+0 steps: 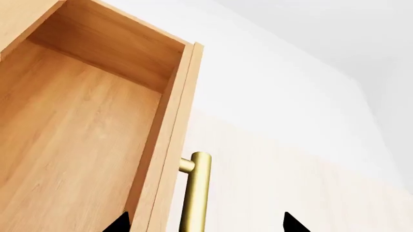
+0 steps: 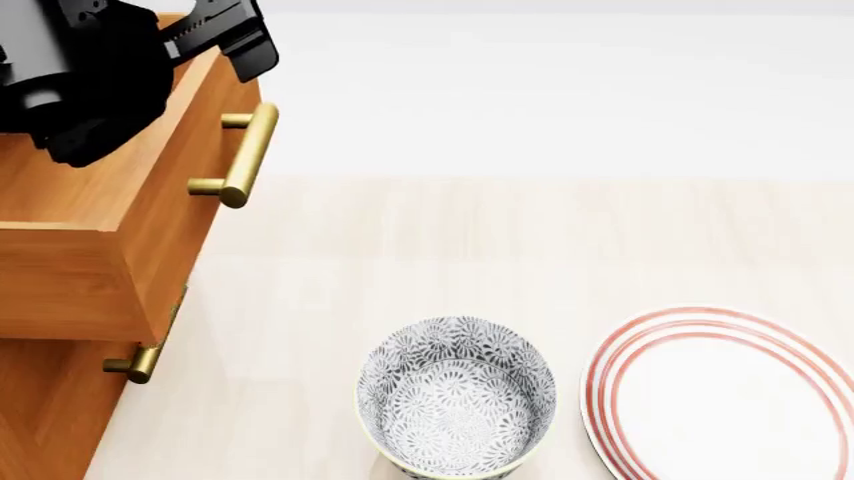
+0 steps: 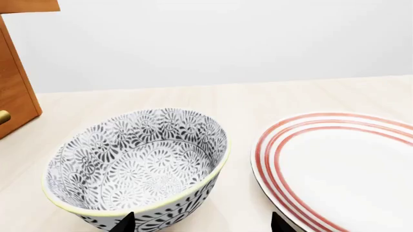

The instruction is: Open the top drawer of the cabinet.

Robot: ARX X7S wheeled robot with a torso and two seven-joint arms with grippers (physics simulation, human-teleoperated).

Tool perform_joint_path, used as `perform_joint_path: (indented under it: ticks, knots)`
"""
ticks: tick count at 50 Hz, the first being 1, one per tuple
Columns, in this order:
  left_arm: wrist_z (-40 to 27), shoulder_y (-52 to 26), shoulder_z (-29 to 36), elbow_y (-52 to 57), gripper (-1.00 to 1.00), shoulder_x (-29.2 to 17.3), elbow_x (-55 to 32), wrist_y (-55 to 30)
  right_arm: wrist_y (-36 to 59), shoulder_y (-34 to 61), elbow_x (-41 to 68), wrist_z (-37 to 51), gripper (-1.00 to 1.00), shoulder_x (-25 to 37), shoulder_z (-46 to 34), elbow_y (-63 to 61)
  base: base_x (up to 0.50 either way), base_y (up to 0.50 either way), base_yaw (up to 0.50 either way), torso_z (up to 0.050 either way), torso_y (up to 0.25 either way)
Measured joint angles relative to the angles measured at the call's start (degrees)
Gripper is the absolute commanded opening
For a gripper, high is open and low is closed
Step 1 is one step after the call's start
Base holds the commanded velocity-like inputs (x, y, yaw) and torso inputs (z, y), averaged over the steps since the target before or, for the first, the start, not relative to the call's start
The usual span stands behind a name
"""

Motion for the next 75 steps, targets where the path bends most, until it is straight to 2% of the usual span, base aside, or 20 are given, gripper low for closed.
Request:
perform_joint_path:
  ticks: [9, 31, 58, 75]
  knots:
    - [1.38, 0.31, 3.73, 0.05, 1.00, 0.25, -4.15, -0.60, -0.04, 0.11, 0.17, 0.10, 1.00, 0.05, -0.01, 0.11, 0.00, 0.00, 0.00, 0.000, 0.000]
    - [-1.01, 1.35, 24.97, -0.06, 1.00, 0.48, -31.70, 2.06, -0.62, 0.36, 0.23, 0.06, 1.00, 0.29, -0.19, 0.44, 0.00, 0.00, 0.00, 0.000, 0.000]
    - [-3.07, 1.22, 60.63, 1.31, 1.00, 0.46, -69.25, 8.98, -0.93, 0.18, -0.09, 0.10, 1.00, 1.18, -0.69, -0.41, 0.00, 0.00, 0.00, 0.000, 0.000]
    - [-1.42, -0.31, 83.96, 4.46, 1.00, 0.54, -93.07, 15.29, -1.22, 0.13, -0.18, 0.11, 1.00, 1.52, -0.92, -0.53, 0.00, 0.00, 0.00, 0.000, 0.001]
